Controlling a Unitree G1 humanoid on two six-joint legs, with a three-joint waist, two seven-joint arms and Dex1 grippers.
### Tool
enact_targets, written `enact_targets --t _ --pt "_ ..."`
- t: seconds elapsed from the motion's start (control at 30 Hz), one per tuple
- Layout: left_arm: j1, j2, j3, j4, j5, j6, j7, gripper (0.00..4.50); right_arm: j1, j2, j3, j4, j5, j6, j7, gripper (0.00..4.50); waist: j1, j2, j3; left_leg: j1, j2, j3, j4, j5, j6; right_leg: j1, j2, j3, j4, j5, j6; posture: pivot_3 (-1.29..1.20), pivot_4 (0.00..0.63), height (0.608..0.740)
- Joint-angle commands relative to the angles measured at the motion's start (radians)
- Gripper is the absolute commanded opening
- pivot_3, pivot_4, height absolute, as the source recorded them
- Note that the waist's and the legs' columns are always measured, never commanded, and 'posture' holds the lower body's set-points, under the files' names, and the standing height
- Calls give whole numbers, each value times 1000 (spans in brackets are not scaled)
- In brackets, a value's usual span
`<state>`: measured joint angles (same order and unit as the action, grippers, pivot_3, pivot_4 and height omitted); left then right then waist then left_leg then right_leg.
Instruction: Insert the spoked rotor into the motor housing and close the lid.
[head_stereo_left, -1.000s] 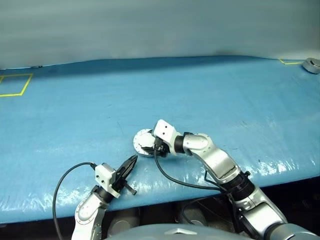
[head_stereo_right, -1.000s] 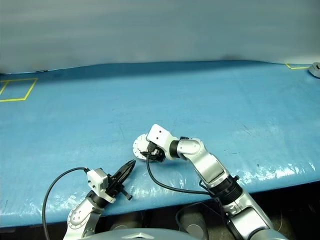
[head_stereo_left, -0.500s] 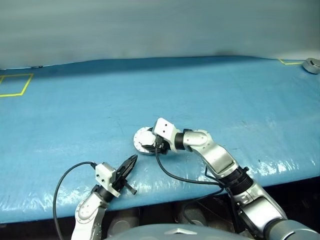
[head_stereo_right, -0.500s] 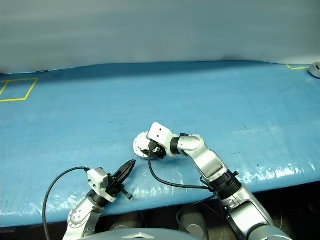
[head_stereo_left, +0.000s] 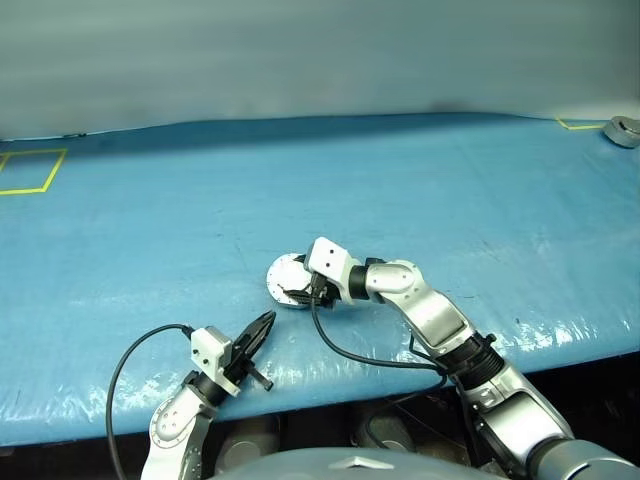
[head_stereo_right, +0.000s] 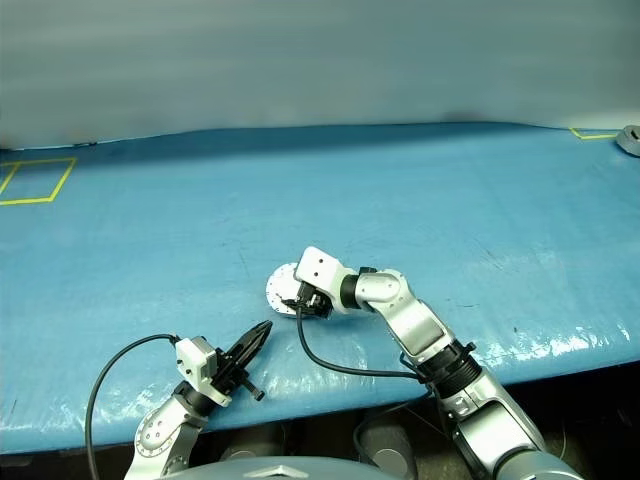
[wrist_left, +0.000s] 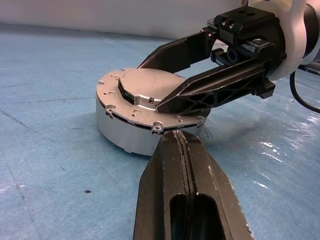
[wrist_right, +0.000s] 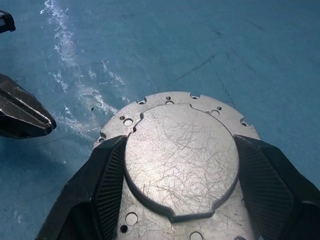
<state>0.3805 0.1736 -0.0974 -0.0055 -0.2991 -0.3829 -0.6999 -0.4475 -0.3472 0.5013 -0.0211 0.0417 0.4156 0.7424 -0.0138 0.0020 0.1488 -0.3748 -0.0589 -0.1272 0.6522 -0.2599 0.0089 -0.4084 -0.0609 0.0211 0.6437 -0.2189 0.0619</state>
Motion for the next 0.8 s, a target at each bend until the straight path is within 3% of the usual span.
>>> enact_targets --t 0.03,0.63,0.8 --pt "3 10 -2 -31 -13 -11 -7 0 12 -25 10 60 -67 41 -22 3031 0 0 0 1 0 0 0 0 0 0 0 0 0 0 0 0 150 740" --pt "-21 24 -4 -19 -19 -1 -8 0 22 24 -23 38 -38 281 -71 3031 2 2 -2 12 1 -2 0 0 0 11 -2 -1 0 -2 -2 0 150 740" --pt "-28 26 -5 -19 -18 4 -5 0 26 7 1 22 -63 230 -73 3031 2 2 -2 12 1 -2 -2 0 0 11 -2 -2 -1 -3 -2 0 150 740"
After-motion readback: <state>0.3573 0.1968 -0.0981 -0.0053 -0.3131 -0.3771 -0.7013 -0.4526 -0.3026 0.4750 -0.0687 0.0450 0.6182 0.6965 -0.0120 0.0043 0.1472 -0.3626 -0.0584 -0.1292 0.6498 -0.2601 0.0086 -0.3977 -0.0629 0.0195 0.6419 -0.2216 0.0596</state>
